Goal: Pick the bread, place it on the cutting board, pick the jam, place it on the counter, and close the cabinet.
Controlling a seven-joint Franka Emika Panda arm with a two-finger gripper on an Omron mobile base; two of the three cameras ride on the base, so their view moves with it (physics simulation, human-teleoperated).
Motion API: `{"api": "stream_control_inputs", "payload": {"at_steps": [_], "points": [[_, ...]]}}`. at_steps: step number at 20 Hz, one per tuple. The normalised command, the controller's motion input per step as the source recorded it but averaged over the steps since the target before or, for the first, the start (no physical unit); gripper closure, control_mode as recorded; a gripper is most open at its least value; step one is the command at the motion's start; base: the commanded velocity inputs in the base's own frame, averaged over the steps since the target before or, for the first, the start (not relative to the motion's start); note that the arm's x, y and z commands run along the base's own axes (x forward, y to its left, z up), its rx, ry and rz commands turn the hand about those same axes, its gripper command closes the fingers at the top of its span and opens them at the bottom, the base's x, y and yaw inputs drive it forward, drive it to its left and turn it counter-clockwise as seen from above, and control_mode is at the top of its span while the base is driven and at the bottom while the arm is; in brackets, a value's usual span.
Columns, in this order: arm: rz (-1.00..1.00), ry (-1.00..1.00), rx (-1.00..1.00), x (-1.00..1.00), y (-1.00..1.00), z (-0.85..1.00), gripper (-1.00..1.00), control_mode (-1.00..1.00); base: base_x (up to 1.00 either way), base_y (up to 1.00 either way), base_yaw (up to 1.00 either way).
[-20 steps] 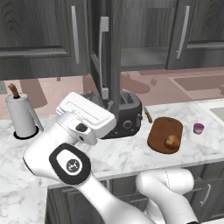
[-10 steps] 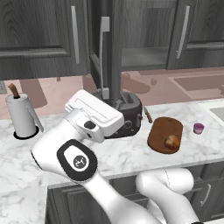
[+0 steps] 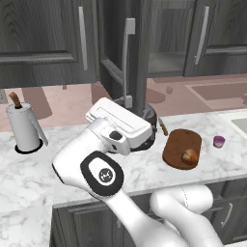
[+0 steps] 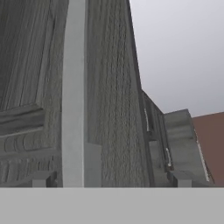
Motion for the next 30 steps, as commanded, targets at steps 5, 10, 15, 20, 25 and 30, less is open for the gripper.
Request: {"api": "stream_control_inputs", "payload": {"at_steps": [5,10,15,20,25,30], "points": [[0.0,0.0,0.0,0.0,-0.31,0.0,-1.0,-1.0,0.0,0.0,0.0],[0.0,0.0,0.0,0.01,-0.34,0.0,-1.0,-1.0,0.0,0.0,0.0],[0.0,0.0,0.0,0.06,-0.33,0.0,-1.0,-1.0,0.0,0.0,0.0],[0.0,0.0,0.0,0.13,-0.31,0.0,-1.0,-1.0,0.0,0.0,0.0],[0.0,0.0,0.0,0.21,-0.25,0.0,-1.0,-1.0,0.0,0.0,0.0],[0.0,0.0,0.0,0.28,-0.21,0.0,-1.0,-1.0,0.0,0.0,0.0]]}}
